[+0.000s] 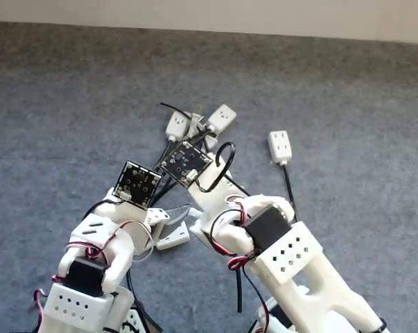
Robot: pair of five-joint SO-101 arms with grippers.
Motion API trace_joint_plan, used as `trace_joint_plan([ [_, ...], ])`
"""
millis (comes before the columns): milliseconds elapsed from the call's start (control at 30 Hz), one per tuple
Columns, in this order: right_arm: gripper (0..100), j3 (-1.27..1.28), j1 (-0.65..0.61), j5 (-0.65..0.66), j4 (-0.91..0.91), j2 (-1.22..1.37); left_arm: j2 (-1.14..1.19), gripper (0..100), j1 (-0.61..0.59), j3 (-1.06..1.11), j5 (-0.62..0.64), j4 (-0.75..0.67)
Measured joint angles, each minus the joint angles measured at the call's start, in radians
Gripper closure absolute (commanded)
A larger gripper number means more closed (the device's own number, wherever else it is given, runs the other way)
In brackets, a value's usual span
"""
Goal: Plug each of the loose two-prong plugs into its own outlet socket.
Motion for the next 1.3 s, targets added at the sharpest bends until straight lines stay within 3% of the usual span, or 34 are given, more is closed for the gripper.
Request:
trace_joint_plan([
  [333,99.1,0.0,0.015,0.0,-0.002,0.0,0.0,70,0.032,0.009,0.002,0.002],
  [567,99.1,-0.041,0.075,0.0,0.028,0.086,0.077,70,-0.213,-0.209,0.038,0.072],
  [700,99.1,-0.17,0.077,-0.031,0.08,0.252,0.295,70,-0.278,-0.437,0.074,0.164],
  [933,99.1,-0.433,0.077,-0.106,0.221,0.52,0.911,70,-0.479,-0.816,0.166,0.222],
  [1133,99.1,-0.529,0.055,-0.302,0.265,0.675,1.405,70,-0.667,-1.039,0.275,0.222],
  [1300,99.2,-0.529,-0.038,-0.509,0.235,0.73,1.56,70,-0.795,-1.154,0.356,0.224],
])
